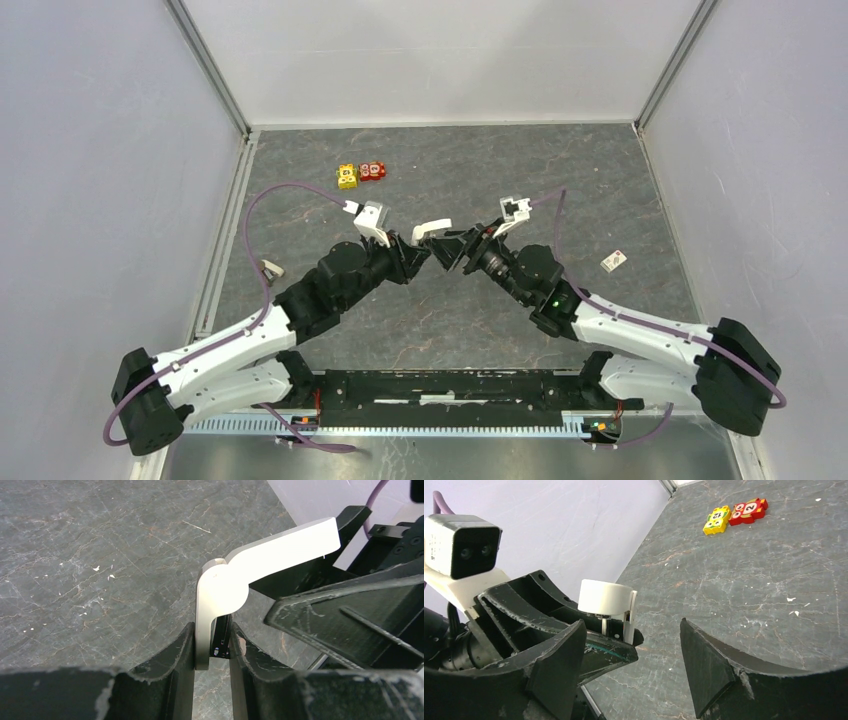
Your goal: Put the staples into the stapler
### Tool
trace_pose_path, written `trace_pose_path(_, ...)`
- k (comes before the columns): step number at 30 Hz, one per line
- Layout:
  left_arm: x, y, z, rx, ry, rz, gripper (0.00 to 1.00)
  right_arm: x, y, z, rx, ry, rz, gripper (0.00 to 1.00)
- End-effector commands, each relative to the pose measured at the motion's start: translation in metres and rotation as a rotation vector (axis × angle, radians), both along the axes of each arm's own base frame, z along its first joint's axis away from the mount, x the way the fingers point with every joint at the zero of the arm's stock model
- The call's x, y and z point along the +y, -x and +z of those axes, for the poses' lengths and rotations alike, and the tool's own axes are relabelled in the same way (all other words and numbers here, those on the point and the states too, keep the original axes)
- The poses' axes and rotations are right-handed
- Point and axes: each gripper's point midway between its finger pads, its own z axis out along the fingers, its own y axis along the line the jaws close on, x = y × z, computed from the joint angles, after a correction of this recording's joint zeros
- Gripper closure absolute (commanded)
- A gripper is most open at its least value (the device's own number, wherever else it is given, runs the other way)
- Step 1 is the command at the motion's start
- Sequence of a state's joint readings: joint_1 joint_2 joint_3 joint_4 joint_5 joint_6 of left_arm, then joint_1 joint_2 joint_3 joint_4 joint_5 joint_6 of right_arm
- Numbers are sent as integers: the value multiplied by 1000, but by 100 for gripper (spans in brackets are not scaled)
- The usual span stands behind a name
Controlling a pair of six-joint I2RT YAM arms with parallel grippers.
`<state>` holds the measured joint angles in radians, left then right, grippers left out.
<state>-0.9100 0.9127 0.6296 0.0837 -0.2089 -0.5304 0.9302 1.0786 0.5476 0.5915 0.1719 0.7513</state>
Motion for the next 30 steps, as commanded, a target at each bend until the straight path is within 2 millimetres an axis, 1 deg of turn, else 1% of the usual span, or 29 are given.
trace_pose_path(1,1,-3,40,-43,117,35,81,13,-6,44,-82,-105,-4,26)
trace_pose_path(5,0,-3,34,-29,112,35,82,23,-8,45,-79,-114,7,26)
trace_pose_path(7,0,-2,34,-26,114,32,82,27,-9,43,-69,-108,8,30)
trace_pose_path(13,3,-2,38,-37,123,41,81,35,-12,33,-32,-88,12,56)
trace_pose_path(15,5,-2,39,-42,125,48,77,36,-12,30,-28,-84,17,65)
trace_pose_path(18,9,-3,39,-48,125,63,65,36,-12,27,-27,-76,17,74)
trace_pose_path(19,10,-3,39,-50,125,66,58,35,-12,26,-26,-74,10,75)
trace_pose_path(20,11,-3,39,-52,126,70,50,33,-13,25,-27,-66,1,75)
trace_pose_path(22,14,-2,38,-56,119,74,29,27,-18,21,-31,-41,-25,76)
trace_pose_path(24,17,-1,36,-56,104,79,13,19,-24,19,-39,-21,-37,76)
trace_pose_path(25,19,-1,35,-59,95,80,3,13,-29,16,-41,-7,-48,76)
trace_pose_path(26,21,0,33,-58,83,82,0,9,-32,12,-41,15,-52,76)
trace_pose_path(30,31,3,26,-68,38,92,0,-20,-57,-13,-39,176,-120,76)
